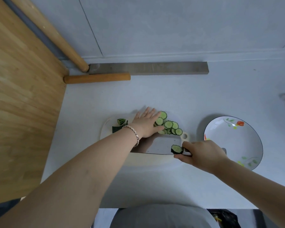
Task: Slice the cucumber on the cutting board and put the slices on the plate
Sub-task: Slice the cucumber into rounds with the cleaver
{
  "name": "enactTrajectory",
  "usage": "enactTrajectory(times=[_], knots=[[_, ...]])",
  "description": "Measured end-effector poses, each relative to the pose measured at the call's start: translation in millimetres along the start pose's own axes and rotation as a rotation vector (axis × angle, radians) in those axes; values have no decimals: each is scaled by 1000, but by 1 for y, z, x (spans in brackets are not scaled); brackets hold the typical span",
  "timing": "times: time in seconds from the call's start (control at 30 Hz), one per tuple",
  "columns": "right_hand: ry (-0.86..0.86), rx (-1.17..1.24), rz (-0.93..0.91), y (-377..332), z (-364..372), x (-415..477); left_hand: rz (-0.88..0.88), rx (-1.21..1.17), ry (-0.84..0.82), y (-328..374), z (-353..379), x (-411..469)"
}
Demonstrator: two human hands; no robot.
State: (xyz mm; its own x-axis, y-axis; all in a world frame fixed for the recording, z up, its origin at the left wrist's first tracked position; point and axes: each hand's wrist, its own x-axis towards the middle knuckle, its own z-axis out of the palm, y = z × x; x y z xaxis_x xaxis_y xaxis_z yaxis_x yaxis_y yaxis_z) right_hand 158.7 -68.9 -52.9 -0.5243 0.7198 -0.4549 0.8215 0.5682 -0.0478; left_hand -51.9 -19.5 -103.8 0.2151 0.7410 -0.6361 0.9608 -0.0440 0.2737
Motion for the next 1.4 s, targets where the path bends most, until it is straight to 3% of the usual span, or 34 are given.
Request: enactTrajectory(times=[0.07, 0.13, 0.23, 0.3, 0.8, 0.97, 1.1, 1.23, 1.33, 1.4], knots=[[21, -8, 2, 3, 0, -1, 6, -49, 57, 2, -4, -3], [33, -14, 4, 6, 0, -1, 141, -122, 90, 11, -9, -13], [48, -39, 13, 8, 0, 2, 349, -124, 35, 30, -8, -31], [67, -58, 13, 8, 0, 5, 379, -77, 30, 35, -2, -35], [49, -15, -38, 10, 7, 6, -95, -157, 38, 23, 3, -4], [46, -30, 26, 16, 5, -4, -39, -201, 436, 27, -20, -23], [48, 228, 248, 18, 16, -14, -160, -320, 704, -3, -38, -61], [57, 710, 438, 15, 30, -17, -277, -381, 935, -30, -14, -85], [3, 1046, 534, 9, 32, -15, -224, -414, 739, -31, 23, -84], [-27, 1190, 584, 4, 32, -12, -101, -256, 551, -25, 45, -78]])
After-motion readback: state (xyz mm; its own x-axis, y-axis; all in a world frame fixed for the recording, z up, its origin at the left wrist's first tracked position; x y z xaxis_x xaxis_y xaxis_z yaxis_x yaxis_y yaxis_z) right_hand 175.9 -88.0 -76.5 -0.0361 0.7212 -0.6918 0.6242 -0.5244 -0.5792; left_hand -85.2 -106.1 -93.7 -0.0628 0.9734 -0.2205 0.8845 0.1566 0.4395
